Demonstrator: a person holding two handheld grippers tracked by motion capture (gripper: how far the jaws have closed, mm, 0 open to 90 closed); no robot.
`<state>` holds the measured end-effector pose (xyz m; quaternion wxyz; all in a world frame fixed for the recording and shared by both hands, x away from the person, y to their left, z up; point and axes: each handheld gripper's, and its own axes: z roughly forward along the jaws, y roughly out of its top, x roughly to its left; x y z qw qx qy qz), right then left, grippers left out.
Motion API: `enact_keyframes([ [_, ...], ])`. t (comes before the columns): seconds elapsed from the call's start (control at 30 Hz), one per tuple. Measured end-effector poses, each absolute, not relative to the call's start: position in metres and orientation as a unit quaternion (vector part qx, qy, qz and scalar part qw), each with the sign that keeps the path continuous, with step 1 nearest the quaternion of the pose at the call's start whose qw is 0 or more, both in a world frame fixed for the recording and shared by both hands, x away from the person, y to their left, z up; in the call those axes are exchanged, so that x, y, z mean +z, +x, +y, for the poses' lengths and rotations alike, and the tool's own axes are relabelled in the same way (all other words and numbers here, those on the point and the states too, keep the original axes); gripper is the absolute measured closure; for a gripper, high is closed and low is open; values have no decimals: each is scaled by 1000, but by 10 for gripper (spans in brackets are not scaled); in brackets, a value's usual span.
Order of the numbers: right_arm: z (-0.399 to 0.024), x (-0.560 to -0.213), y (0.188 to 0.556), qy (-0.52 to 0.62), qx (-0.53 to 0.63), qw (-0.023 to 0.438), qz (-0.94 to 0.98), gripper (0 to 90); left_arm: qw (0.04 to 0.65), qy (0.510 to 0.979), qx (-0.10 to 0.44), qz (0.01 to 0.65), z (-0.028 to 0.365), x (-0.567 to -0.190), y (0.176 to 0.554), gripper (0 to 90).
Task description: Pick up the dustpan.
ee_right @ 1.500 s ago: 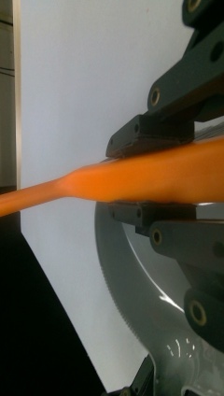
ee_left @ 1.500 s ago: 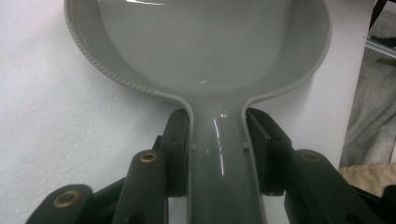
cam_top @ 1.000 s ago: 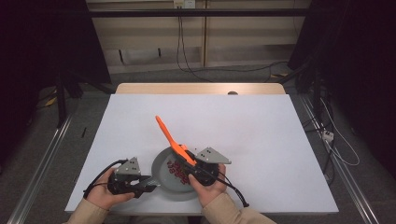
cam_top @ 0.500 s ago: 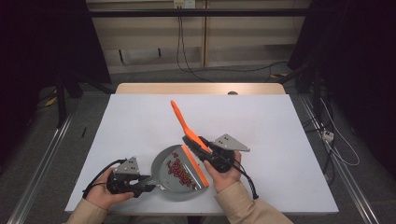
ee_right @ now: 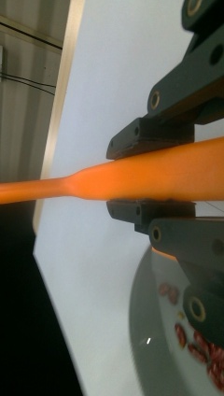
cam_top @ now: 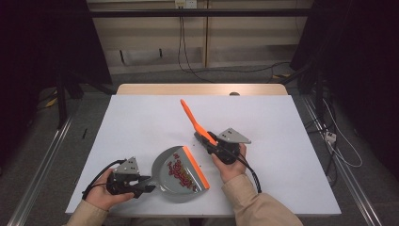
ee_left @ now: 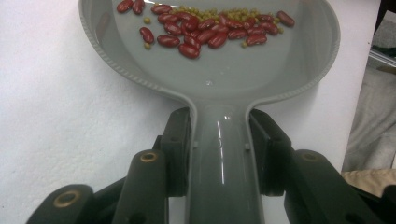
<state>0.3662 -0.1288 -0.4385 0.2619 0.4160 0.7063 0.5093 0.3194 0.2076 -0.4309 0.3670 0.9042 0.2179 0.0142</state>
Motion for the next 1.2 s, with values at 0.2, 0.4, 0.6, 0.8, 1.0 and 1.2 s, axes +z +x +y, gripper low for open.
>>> enact_keyframes([
  [0.2, -118, -446, 368, 379, 496, 251, 740, 703, 371, 902, 7, 221, 208, -432, 320, 628],
  [0.4, -106, -446, 346, 362, 501, 231, 751, 700, 365, 904, 11, 224, 207, -432, 320, 628],
  [0.6, -93, -446, 329, 364, 532, 214, 734, 701, 366, 903, 8, 223, 207, -432, 320, 628],
  [0.8, -82, -437, 324, 354, 568, 188, 719, 705, 366, 903, 10, 223, 207, -432, 319, 628],
  [1.0, -101, -423, 332, 366, 576, 203, 702, 704, 367, 904, 6, 220, 208, -433, 320, 628],
  [1.2, -122, -429, 340, 390, 556, 222, 700, 705, 370, 901, 7, 225, 208, -433, 320, 628],
])
